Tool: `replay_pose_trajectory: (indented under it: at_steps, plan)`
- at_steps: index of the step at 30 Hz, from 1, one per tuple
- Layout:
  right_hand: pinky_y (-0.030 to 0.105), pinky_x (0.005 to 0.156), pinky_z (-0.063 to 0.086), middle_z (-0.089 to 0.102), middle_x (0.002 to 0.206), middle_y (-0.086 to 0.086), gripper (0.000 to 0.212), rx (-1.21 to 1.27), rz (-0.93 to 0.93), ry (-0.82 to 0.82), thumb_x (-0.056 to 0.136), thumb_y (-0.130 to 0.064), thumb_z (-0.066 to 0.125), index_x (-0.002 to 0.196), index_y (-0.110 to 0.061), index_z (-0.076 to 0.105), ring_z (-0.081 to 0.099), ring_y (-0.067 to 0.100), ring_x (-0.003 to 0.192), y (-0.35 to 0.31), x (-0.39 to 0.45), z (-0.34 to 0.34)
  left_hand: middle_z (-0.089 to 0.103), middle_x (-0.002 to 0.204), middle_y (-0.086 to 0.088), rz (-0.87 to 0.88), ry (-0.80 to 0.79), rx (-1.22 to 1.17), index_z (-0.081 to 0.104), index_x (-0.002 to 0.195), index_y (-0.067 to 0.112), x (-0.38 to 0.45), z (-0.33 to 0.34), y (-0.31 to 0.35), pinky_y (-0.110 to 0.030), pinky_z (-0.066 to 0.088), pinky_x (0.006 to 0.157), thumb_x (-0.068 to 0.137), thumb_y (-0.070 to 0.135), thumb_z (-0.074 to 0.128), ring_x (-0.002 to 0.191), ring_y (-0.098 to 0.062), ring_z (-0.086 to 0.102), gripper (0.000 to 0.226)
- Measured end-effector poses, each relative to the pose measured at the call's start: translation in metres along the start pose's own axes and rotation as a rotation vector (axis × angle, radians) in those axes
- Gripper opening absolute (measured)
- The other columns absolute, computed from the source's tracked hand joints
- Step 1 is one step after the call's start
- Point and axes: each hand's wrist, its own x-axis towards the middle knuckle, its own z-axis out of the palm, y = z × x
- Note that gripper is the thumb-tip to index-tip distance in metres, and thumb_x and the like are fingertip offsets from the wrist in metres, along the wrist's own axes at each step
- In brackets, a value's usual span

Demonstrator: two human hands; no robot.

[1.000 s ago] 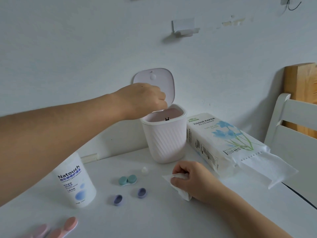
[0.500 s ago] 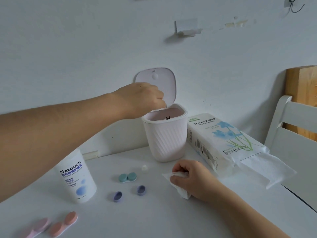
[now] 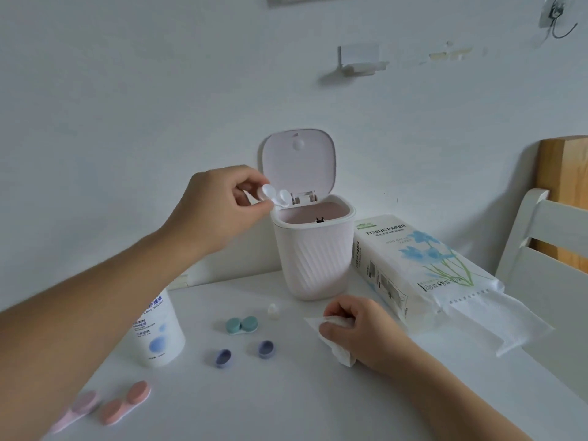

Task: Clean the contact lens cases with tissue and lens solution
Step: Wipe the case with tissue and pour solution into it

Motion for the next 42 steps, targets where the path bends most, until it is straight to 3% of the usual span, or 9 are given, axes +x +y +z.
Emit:
replay_pose_trajectory:
  at_steps: [7, 12, 15, 19, 22, 26, 33, 39, 42]
  plan:
    - [0.008, 0.054, 0.041, 0.064, 0.066, -0.023, 0.014, 0.026, 0.049, 0.069, 0.083, -0.028, 0.079, 0.077, -0.028, 0.066, 0.053, -0.008, 0.055, -0.004, -0.002, -0.002, 0.077, 0.083, 0.001, -0.333, -0.071, -0.415, 0.076, 0.092, 0.033, -0.113, -0.011, -0.017, -0.033, 0.055, 0.074, 0.063, 0.045, 0.08, 0.075, -0.026, 0.071, 0.032]
    - [0.008, 0.056, 0.042, 0.071, 0.073, -0.015, 0.012, 0.067, 0.069, 0.122, 0.081, -0.028, 0.081, 0.081, -0.029, 0.069, 0.055, -0.007, 0.056, -0.008, -0.001, 0.0, 0.077, 0.083, -0.009, -0.532, -0.151, -0.621, 0.075, 0.088, 0.027, -0.168, 0.001, -0.038, -0.022, 0.053, 0.066, 0.068, 0.022, 0.08, 0.073, -0.029, 0.071, 0.021]
    - [0.026, 0.068, 0.054, 0.077, 0.081, -0.008, 0.02, 0.192, 0.097, 0.128, 0.082, -0.015, 0.082, 0.088, -0.033, 0.073, 0.067, 0.007, 0.069, -0.011, -0.003, 0.001, 0.076, 0.082, -0.008, -0.598, -0.186, -0.759, 0.075, 0.089, 0.026, -0.181, 0.006, -0.04, -0.024, 0.052, 0.069, 0.068, 0.014, 0.078, 0.074, -0.022, 0.064, 0.024]
    - [0.016, 0.067, 0.055, 0.08, 0.086, -0.006, 0.031, 0.281, 0.054, 0.125, 0.082, -0.01, 0.08, 0.092, -0.039, 0.077, 0.073, 0.008, 0.074, -0.027, -0.005, -0.002, 0.073, 0.078, -0.001, -0.574, -0.251, -0.829, 0.075, 0.089, 0.024, -0.184, 0.006, -0.037, -0.021, 0.051, 0.066, 0.071, 0.014, 0.078, 0.069, -0.012, 0.061, 0.021]
    - [0.014, 0.065, 0.051, 0.079, 0.082, -0.006, 0.015, 0.22, 0.013, 0.097, 0.081, -0.02, 0.081, 0.087, -0.034, 0.077, 0.071, 0.007, 0.071, -0.046, -0.001, -0.001, 0.073, 0.077, 0.0, -0.56, -0.259, -0.847, 0.074, 0.088, 0.024, -0.185, 0.008, -0.032, -0.019, 0.05, 0.065, 0.072, 0.015, 0.078, 0.067, -0.01, 0.061, 0.019]
    - [0.035, 0.073, 0.056, 0.078, 0.08, 0.001, 0.006, 0.223, -0.054, -0.035, 0.083, -0.021, 0.078, 0.083, -0.026, 0.075, 0.071, 0.028, 0.074, -0.071, 0.001, 0.013, 0.074, 0.078, 0.001, -0.555, -0.242, -0.86, 0.074, 0.089, 0.025, -0.187, 0.012, -0.032, -0.019, 0.051, 0.066, 0.07, 0.02, 0.08, 0.069, -0.01, 0.062, 0.021]
    - [0.022, 0.07, 0.056, 0.075, 0.079, 0.014, 0.007, 0.516, -0.069, -0.119, 0.078, -0.011, 0.078, 0.081, -0.007, 0.073, 0.071, 0.018, 0.072, -0.073, -0.014, 0.032, 0.076, 0.081, -0.003, -0.562, -0.218, -0.847, 0.074, 0.09, 0.026, -0.188, 0.022, -0.039, -0.026, 0.051, 0.069, 0.061, 0.035, 0.083, 0.071, -0.013, 0.063, 0.032]
    - [0.051, 0.086, 0.052, 0.066, 0.105, 0.036, 0.009, 0.552, -0.062, -0.25, 0.079, -0.011, 0.074, 0.086, -0.006, 0.071, 0.064, 0.046, 0.088, -0.066, -0.019, 0.026, 0.074, 0.077, 0.001, -0.547, -0.21, -0.8, 0.073, 0.09, 0.026, -0.189, 0.024, -0.036, -0.023, 0.05, 0.065, 0.067, 0.019, 0.082, 0.068, -0.011, 0.06, 0.025]
    - [0.033, 0.082, 0.054, 0.072, 0.109, 0.027, 0.022, 0.626, -0.074, -0.297, 0.085, -0.027, 0.065, 0.081, -0.008, 0.075, 0.069, 0.034, 0.098, -0.067, -0.017, 0.026, 0.074, 0.077, 0.004, -0.496, -0.196, -0.771, 0.073, 0.092, 0.027, -0.19, 0.023, -0.035, -0.023, 0.053, 0.067, 0.068, 0.016, 0.08, 0.069, -0.01, 0.062, 0.027]
